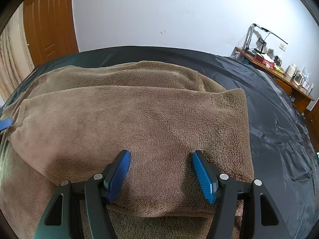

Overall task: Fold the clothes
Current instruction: 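Open the right tool and press the folded blanket flat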

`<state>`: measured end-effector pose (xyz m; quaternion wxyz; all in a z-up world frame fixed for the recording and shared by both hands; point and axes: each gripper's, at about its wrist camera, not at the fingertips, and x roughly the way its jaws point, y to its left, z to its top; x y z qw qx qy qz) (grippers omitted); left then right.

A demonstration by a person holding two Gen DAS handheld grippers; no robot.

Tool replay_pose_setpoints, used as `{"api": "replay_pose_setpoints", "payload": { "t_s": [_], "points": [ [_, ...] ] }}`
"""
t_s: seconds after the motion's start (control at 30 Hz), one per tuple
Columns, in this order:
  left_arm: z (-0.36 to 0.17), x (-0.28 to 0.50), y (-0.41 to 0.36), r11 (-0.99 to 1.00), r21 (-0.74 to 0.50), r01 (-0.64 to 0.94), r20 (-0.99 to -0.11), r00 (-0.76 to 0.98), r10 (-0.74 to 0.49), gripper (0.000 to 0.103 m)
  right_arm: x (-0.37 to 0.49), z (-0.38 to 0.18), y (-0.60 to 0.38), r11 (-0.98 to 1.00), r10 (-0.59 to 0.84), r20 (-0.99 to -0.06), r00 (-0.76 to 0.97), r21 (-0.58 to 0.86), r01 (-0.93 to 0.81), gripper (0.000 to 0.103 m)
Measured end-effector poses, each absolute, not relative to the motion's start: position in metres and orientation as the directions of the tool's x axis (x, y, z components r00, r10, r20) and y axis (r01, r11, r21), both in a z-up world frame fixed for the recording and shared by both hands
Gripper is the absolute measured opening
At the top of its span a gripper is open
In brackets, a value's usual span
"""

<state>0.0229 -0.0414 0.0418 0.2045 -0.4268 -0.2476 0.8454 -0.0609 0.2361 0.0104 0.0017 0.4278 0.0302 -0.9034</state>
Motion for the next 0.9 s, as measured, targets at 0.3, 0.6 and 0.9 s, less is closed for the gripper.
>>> {"api": "replay_pose_setpoints", "payload": {
  "t_s": [0.3,0.6,0.9],
  "points": [
    [0.044,0.118,-0.148,-0.84,-0.537,0.077,-0.675,-0.636,0.374,0.083,-0.061,0.011,0.242,-0.999,-0.021,-0.772,-0.635,-0.003,0.037,0.07],
    [0.052,0.193,-0.232,-0.824,-0.473,0.311,-0.716,-0.681,0.154,0.083,-0.062,0.01,0.242,-0.997,-0.07,-0.772,-0.632,0.037,0.064,0.08],
    [0.042,0.263,-0.284,-0.742,-0.459,0.488,-0.762,-0.645,0.047,0.083,-0.062,0.011,0.245,-0.996,-0.084,-0.769,-0.634,0.053,0.067,0.08]
  ]
}}
